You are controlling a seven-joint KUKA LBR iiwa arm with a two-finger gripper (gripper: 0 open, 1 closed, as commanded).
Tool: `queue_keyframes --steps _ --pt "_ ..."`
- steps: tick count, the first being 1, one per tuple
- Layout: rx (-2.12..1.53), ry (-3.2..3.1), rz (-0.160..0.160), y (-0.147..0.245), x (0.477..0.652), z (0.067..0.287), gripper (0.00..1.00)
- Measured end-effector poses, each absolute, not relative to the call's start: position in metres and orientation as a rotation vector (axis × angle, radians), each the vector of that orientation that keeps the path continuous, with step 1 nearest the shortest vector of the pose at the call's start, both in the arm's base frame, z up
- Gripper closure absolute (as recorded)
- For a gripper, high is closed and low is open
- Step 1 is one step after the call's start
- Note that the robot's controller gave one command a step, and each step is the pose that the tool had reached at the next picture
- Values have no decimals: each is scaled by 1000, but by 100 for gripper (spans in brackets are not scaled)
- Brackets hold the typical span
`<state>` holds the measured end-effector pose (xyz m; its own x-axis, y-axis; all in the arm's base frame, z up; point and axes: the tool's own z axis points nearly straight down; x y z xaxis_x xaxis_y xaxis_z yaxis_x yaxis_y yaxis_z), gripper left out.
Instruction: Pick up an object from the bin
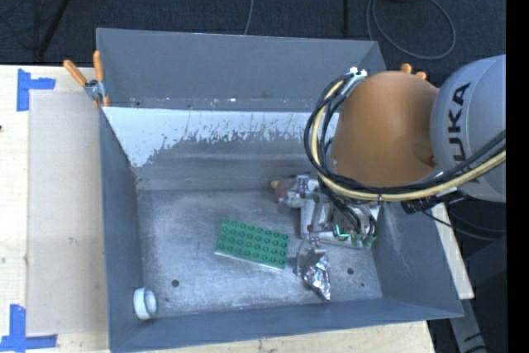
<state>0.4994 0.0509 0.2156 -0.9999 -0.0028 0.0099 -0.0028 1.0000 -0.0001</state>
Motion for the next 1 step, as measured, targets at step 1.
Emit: queue_keyframes --steps 1 --pt "-440 -3110 -2 66 557 70 0"
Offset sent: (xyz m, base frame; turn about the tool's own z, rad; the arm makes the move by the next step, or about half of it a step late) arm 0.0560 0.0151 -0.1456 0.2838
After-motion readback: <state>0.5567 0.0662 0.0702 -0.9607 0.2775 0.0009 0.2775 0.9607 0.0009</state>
